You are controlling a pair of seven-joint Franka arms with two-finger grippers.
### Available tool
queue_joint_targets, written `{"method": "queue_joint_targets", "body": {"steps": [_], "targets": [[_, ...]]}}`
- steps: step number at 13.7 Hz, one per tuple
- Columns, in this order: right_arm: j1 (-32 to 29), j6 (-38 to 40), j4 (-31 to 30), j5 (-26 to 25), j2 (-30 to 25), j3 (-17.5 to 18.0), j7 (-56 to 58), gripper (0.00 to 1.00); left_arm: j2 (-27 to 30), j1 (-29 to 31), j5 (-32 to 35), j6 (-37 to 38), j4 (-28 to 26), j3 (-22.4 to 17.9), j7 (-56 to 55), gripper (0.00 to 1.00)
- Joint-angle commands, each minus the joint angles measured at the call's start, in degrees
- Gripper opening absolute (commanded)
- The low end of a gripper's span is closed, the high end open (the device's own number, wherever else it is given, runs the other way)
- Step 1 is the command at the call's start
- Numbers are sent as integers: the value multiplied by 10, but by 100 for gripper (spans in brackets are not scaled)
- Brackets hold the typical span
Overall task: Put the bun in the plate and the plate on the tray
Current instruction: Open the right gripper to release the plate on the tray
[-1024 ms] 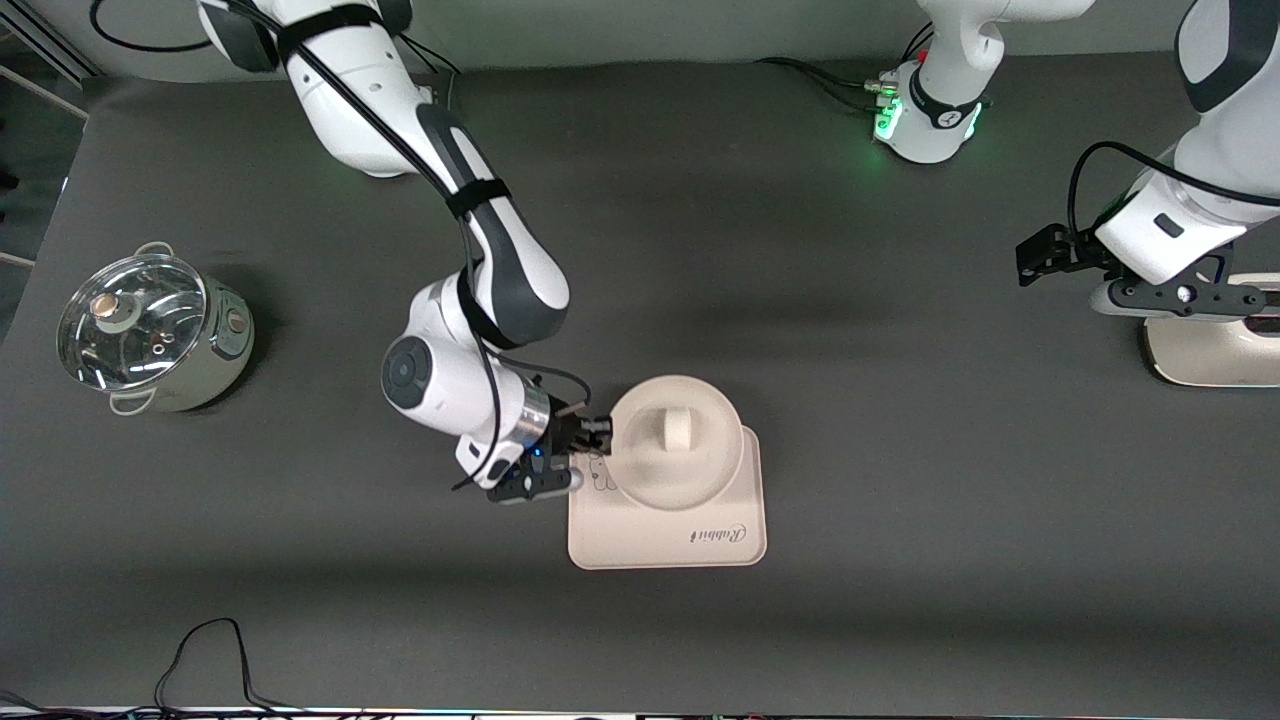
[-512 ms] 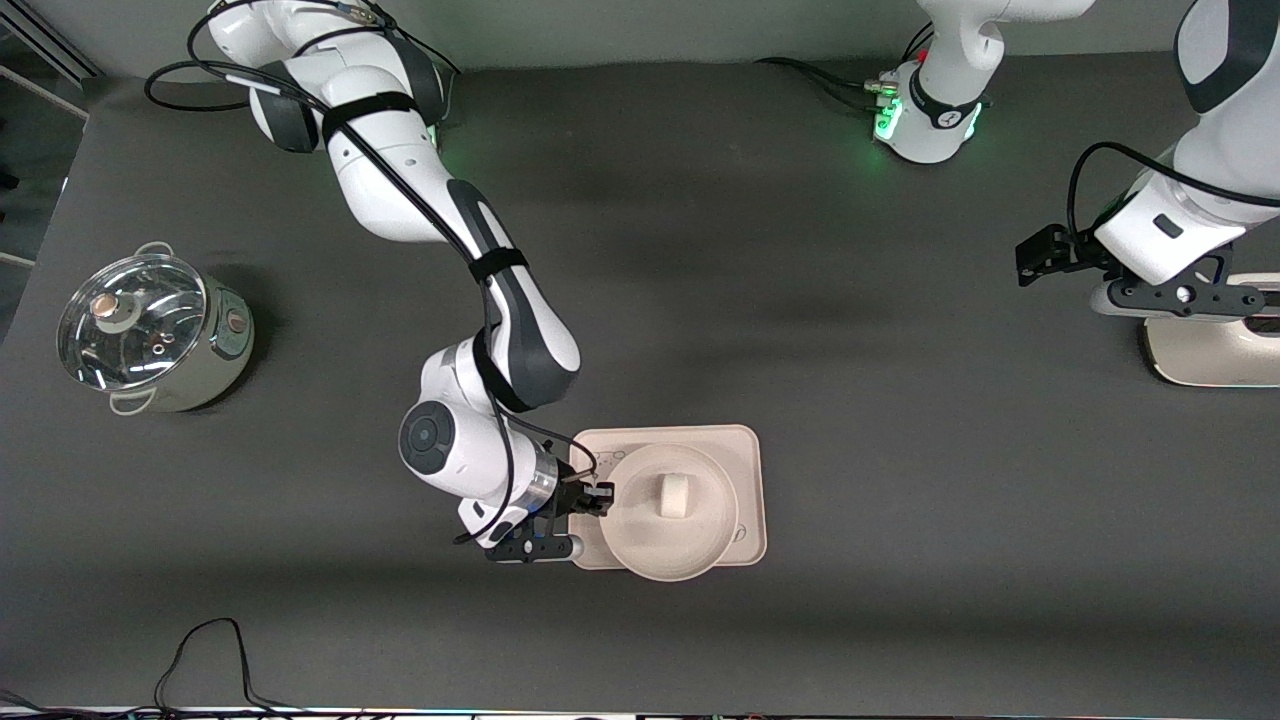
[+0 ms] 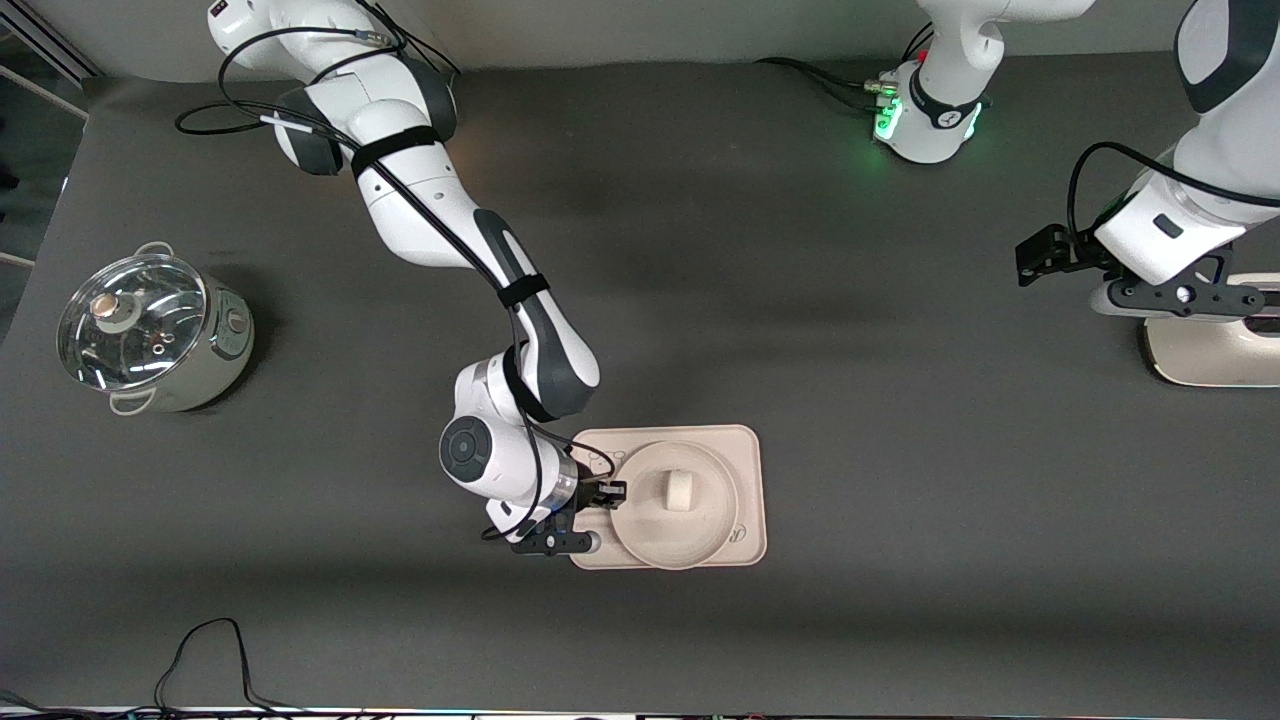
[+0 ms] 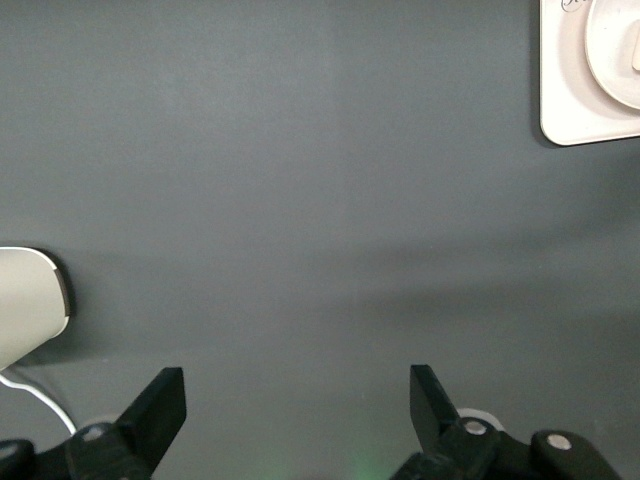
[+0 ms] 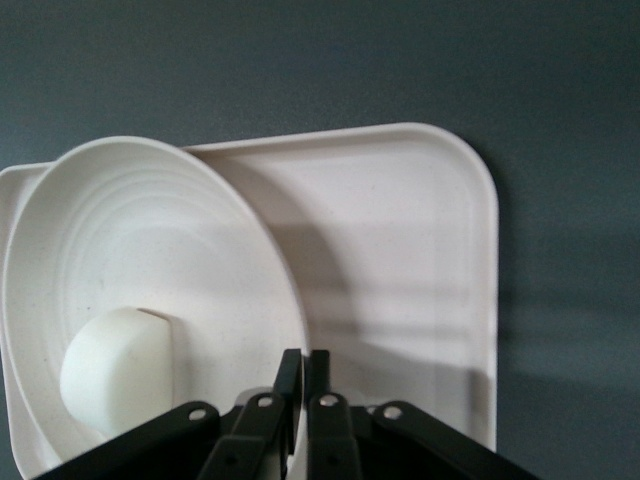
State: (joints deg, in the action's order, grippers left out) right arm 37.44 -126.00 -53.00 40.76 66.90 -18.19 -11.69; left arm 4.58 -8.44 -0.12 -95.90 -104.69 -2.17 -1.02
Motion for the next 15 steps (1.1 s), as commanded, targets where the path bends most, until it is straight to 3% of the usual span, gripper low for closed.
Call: {"method": "queue_joint_targets", "body": {"steps": [1,4,7,9,11,13,15], "targets": [[-4,7,19,5,-4,3,-17,100,9,1,4,1,-4,6,-1,100],[-5,64,14,0,-60,-3,-28,100,8,2,4,1,-4,2,3,100],[3,133,-64,-23,-184,-24,-88,100,7,3,4,0,-2,-6,6,100],[9,199,-100,-107,-263,-30,-90,100,8,3,4,3,7,-20,7,100],[8,225,-176,-212,-366,-22,-86,100,8,3,3,3,10,-21,-2,100],[-21,266,-249,-271,-472,0,-84,100,3,3,4,3,22,-24,1,100],[-101,344,-264,-314,-547,57,-83,100,2,3,4,12,24,-24,1,100]]}}
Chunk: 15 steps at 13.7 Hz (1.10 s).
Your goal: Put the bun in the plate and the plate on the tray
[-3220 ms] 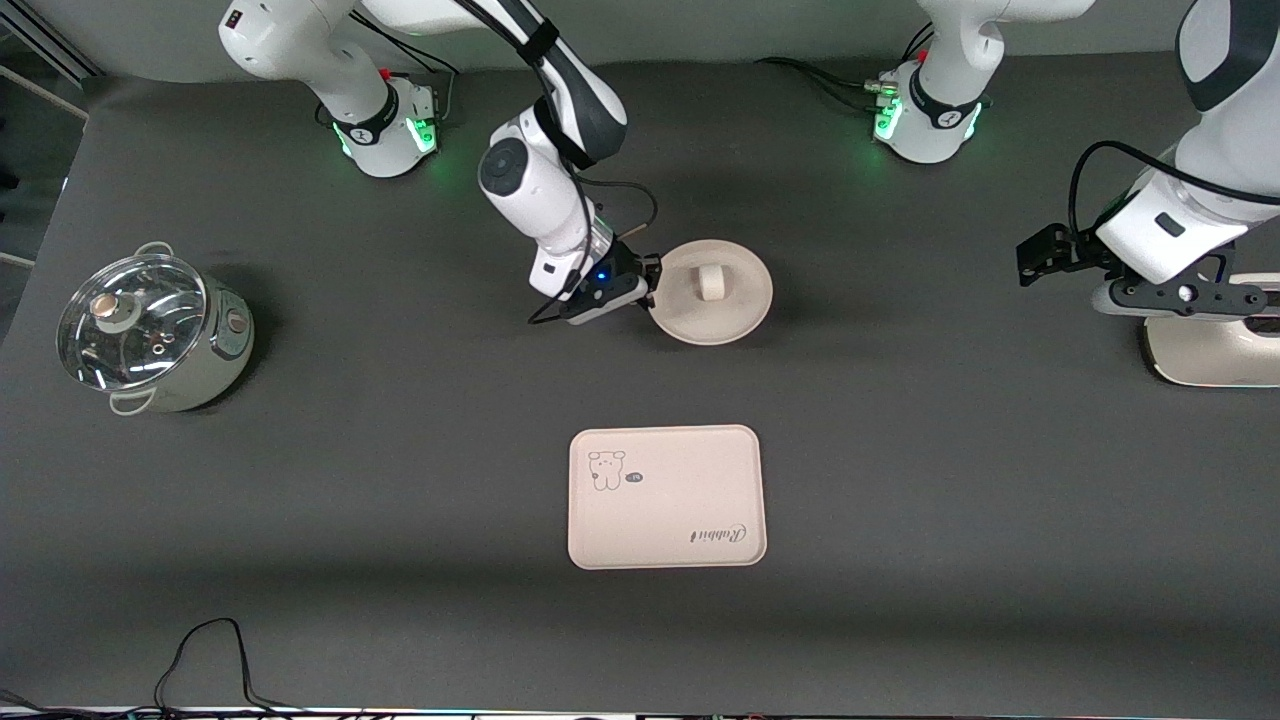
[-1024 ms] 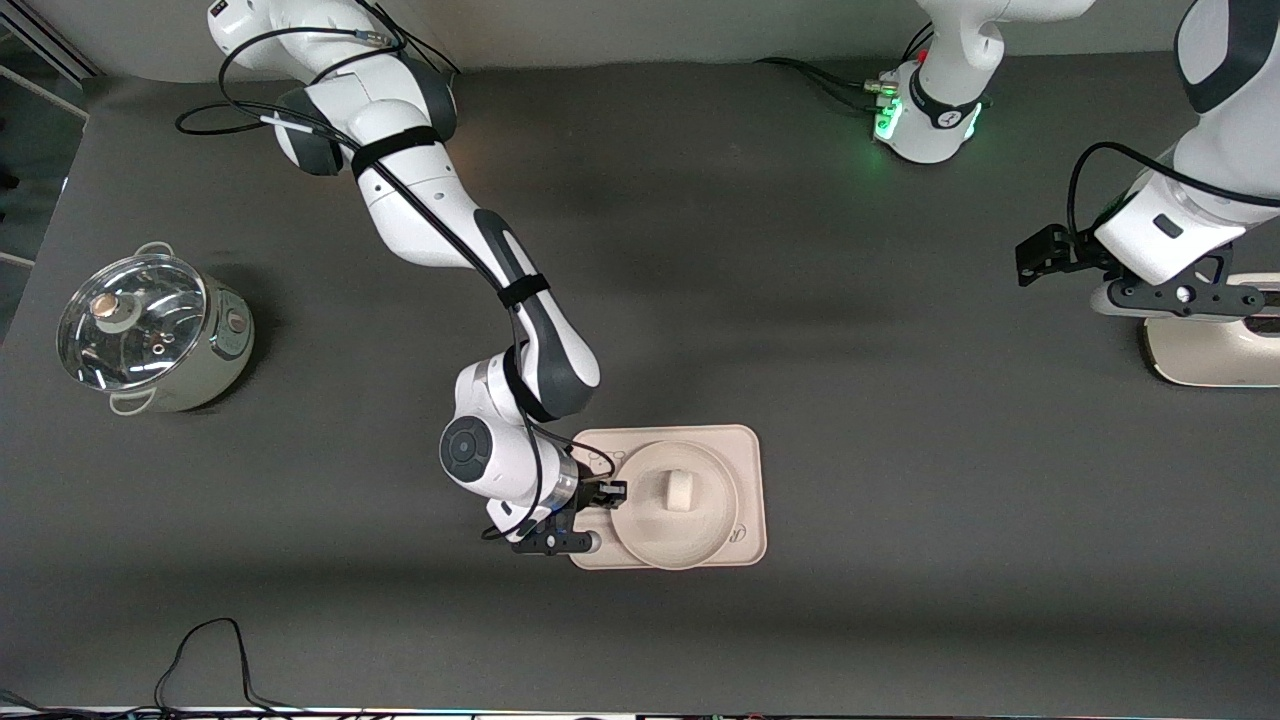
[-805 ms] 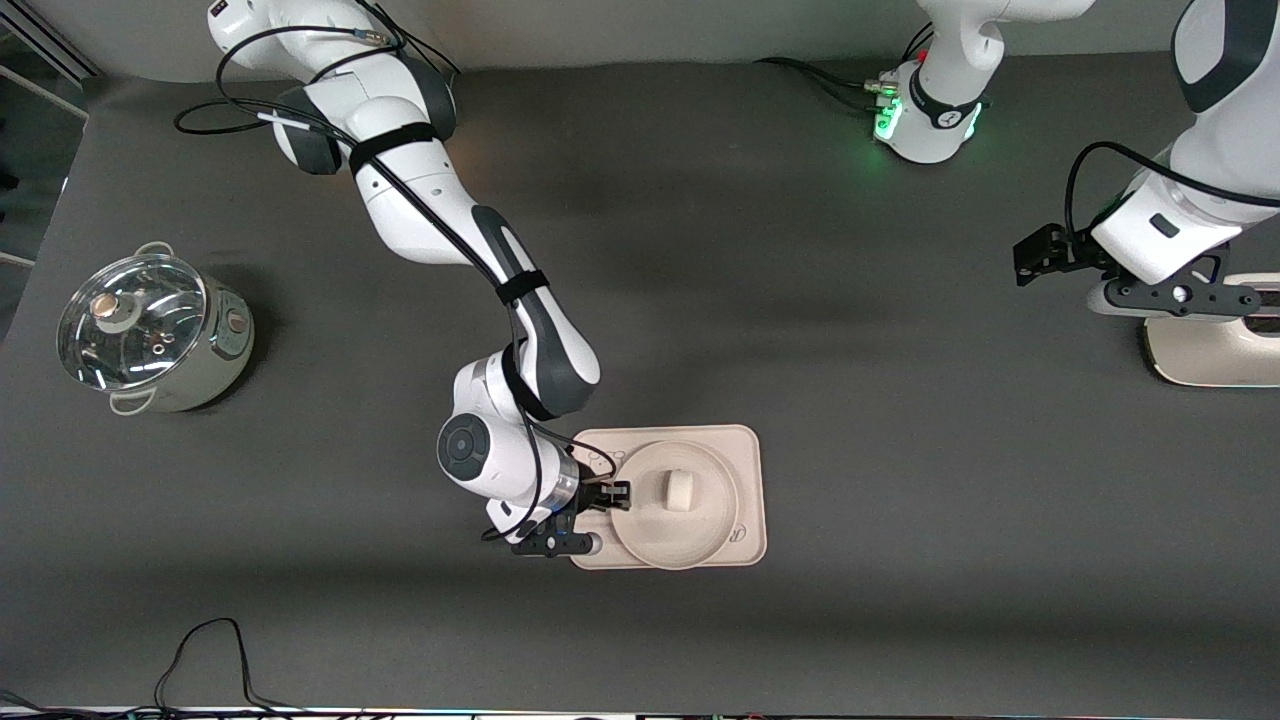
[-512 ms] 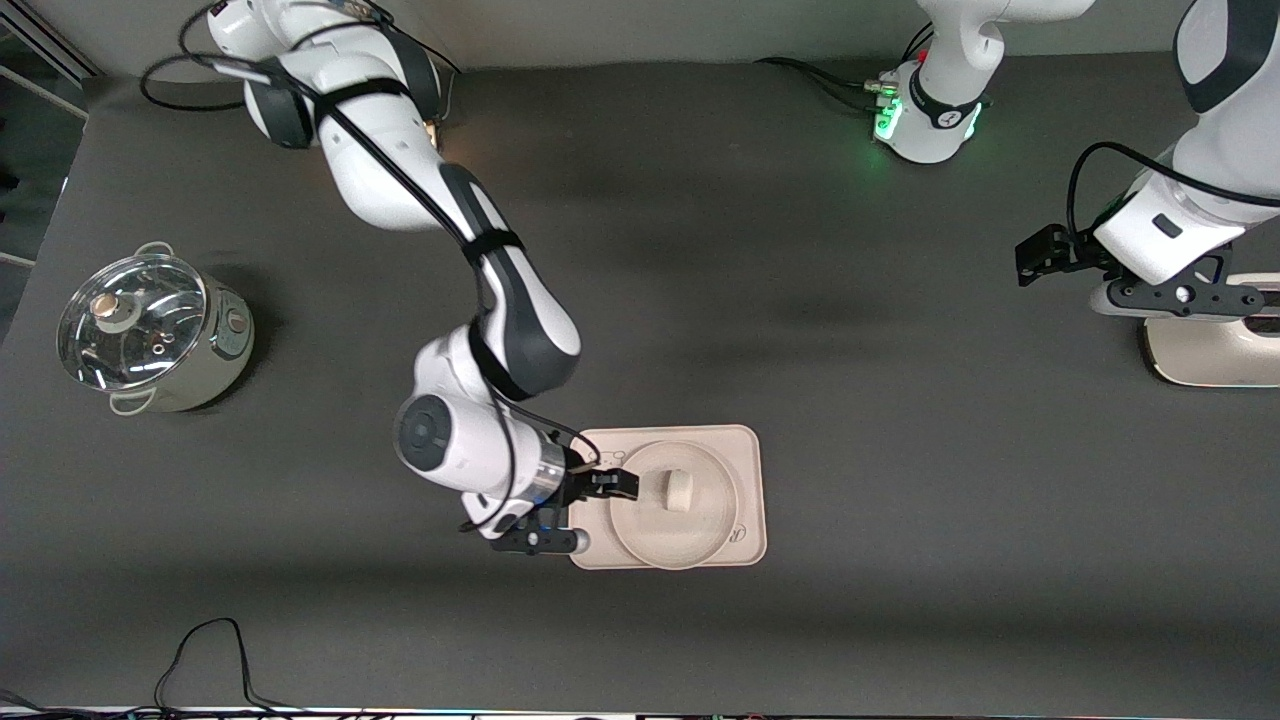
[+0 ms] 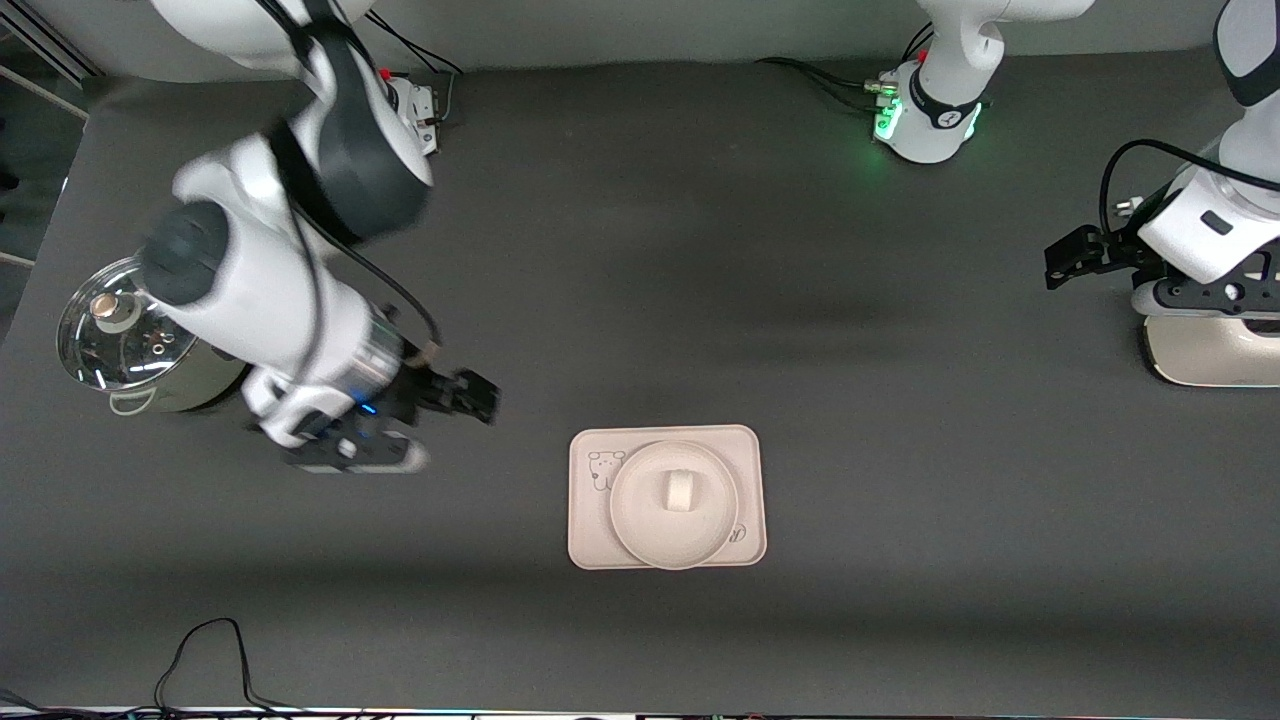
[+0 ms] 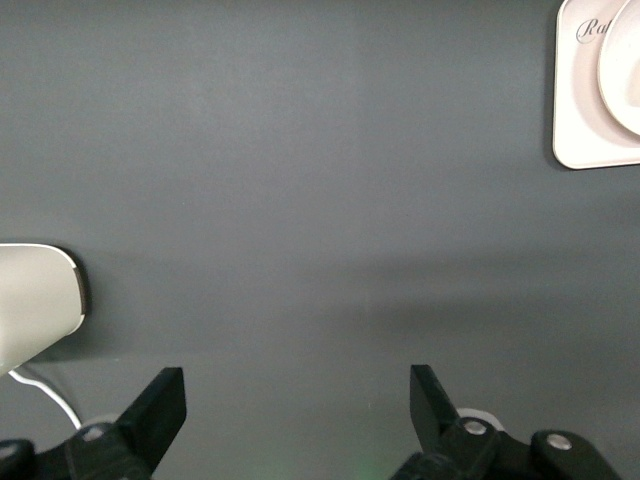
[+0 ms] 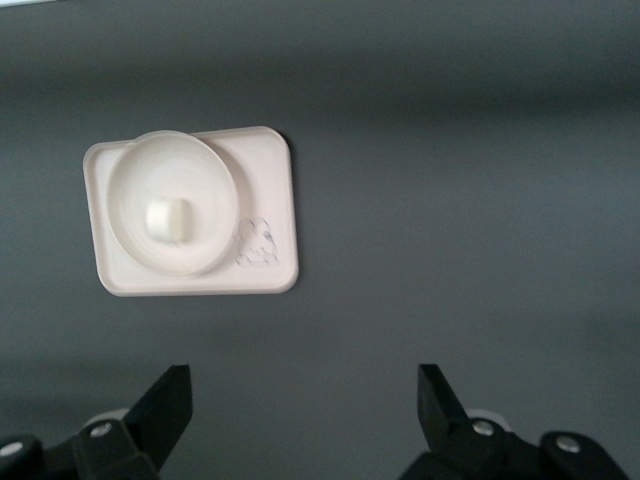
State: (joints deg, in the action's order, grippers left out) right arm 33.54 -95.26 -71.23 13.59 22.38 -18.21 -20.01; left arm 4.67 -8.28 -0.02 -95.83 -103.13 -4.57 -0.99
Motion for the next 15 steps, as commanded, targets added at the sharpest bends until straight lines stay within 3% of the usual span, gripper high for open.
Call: {"method": "queue_joint_targets", "body": {"steps": [1,3,6,11,15], "targets": [[-96,59,-90,-56,-133,74,1,100,0,1,2,12,8,-1,-2,100],[-164,92,-116,-61,-185,94,46,100,0,1,2,12,9,-1,-3,100],[-212,108,-130,-123,-212,95,129,100,0,1,3,13,13,-8,0,100],[-238,75,-162,-128,-219,62,196,100,-1,1,3,21,11,-7,6,100],[-238,61,-185,-125,-227,58,191,100,-2,1,3,21,12,-8,6,100]]}}
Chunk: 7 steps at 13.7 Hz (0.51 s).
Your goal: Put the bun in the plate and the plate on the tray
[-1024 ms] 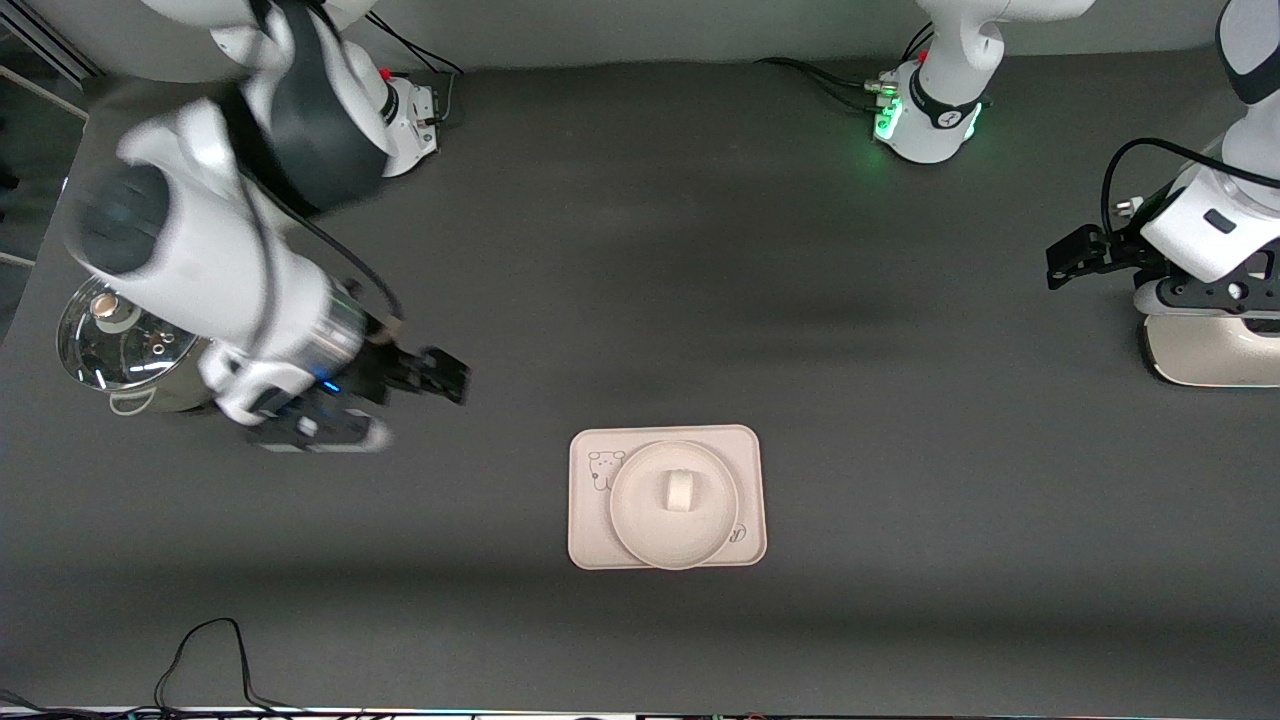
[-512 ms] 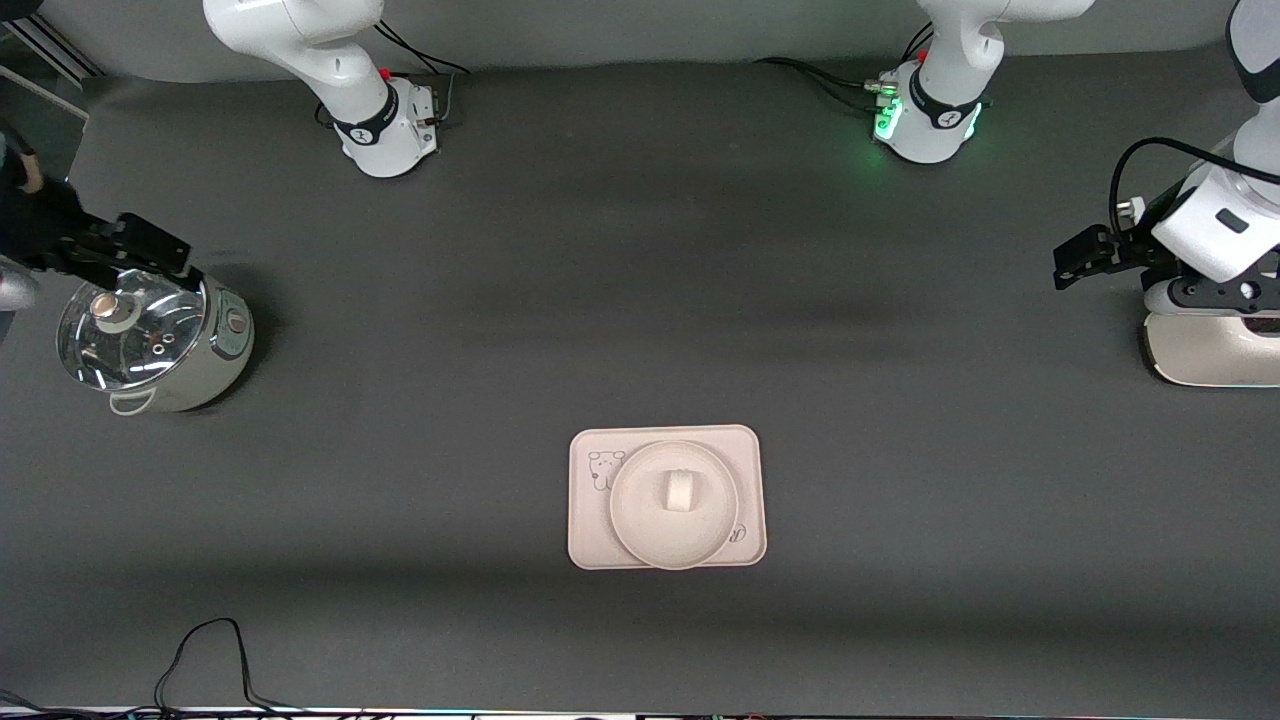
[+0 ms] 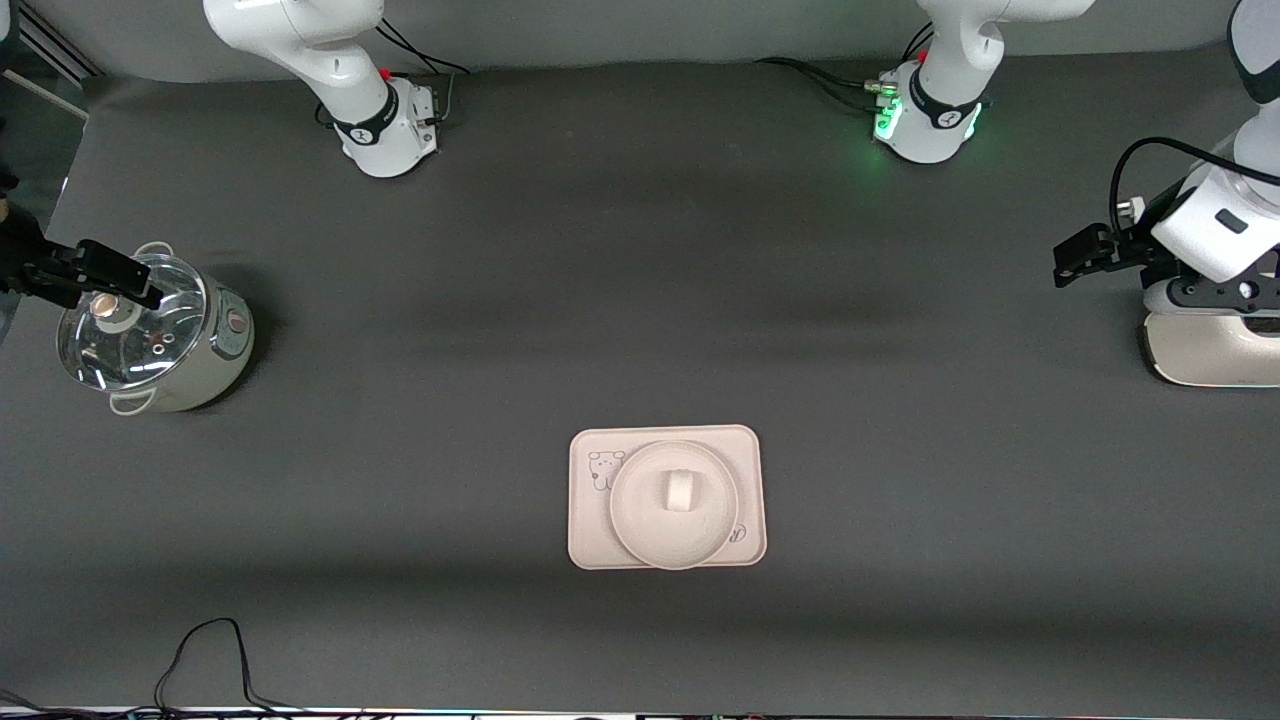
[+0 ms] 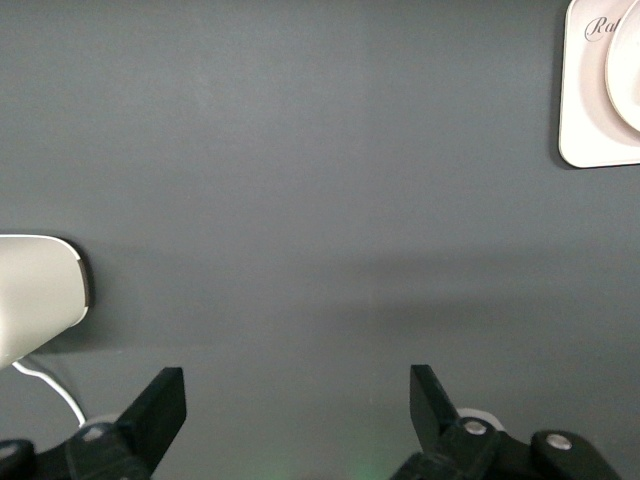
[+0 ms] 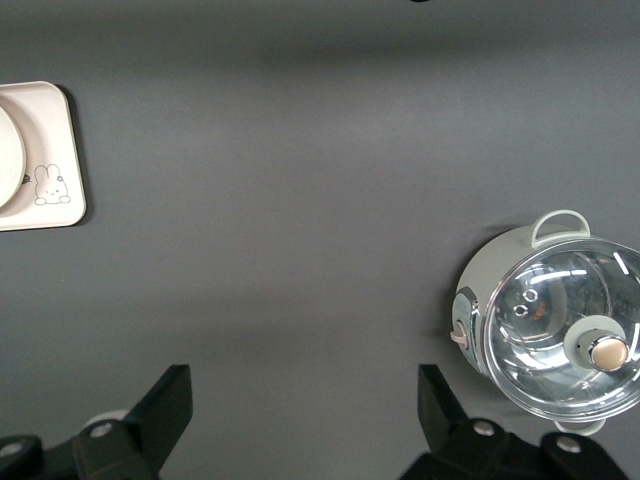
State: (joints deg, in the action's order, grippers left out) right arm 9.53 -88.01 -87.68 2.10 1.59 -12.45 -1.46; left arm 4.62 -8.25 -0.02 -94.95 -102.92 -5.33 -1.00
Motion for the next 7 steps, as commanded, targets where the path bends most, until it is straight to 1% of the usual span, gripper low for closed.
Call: {"method": "queue_joint_targets", "body": {"steps": [1,7], "targets": [[3,-11,-20,-11,-19,1,4,100,-1,0,3,12,10,0,7,100],[3,-6,-17,-13,-16,1,3,100,-7,1,3,5,11,0,7,100]]}}
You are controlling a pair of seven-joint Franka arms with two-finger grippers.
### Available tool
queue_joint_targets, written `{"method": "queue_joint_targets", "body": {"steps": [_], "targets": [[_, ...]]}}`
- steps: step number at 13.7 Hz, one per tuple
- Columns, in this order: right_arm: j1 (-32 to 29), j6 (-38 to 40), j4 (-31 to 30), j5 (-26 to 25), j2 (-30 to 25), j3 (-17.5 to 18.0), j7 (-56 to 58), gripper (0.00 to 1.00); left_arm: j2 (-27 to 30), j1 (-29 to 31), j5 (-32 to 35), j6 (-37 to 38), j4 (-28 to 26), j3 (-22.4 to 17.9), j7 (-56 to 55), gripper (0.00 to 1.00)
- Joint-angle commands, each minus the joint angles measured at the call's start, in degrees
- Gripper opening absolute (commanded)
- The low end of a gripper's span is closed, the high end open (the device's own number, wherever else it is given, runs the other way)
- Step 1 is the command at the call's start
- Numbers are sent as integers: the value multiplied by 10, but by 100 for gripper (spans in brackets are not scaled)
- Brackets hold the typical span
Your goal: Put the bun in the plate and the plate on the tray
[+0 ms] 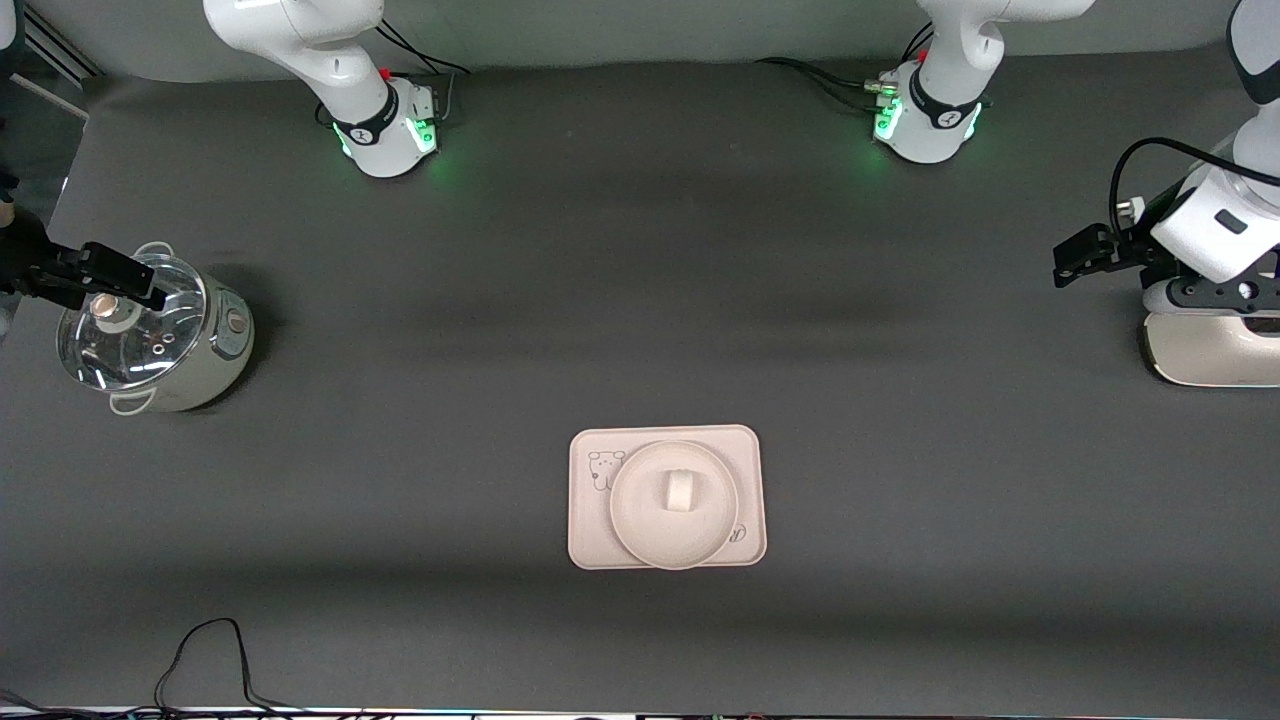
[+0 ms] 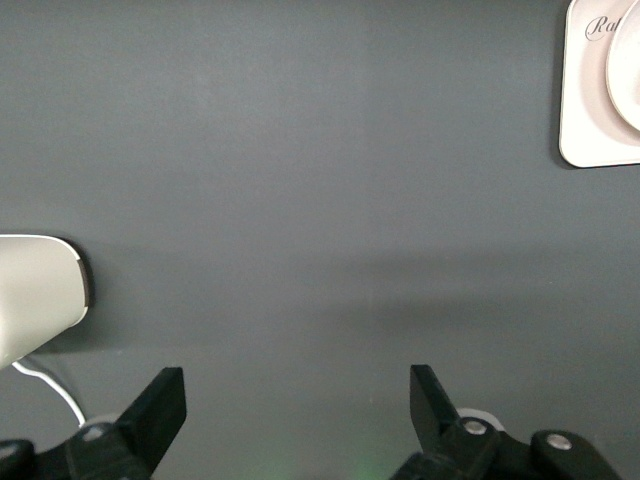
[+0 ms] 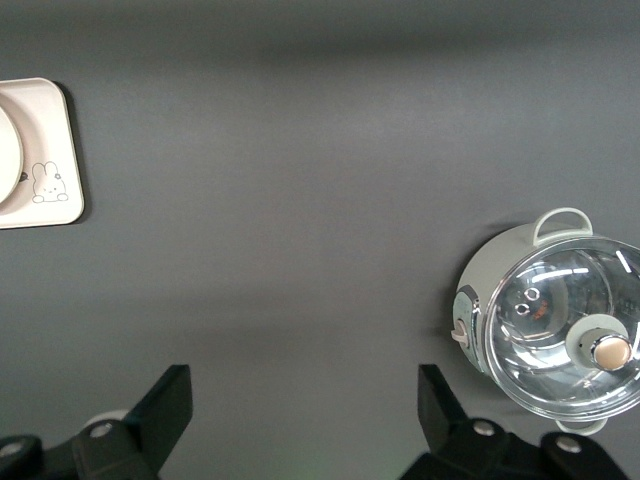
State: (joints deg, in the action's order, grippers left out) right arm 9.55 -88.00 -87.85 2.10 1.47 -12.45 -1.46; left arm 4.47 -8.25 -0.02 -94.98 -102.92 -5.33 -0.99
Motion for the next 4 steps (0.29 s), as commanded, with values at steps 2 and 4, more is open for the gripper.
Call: {"method": "queue_joint_targets", "body": {"steps": [2,4], "targets": [[2,-5,-16,-13,-14,0,3,100,-5,1,3,7,11,0,7,100],[2,-5,-15,-12,-11,0,2,100,-5,1,3,9,13,0,7,100]]}}
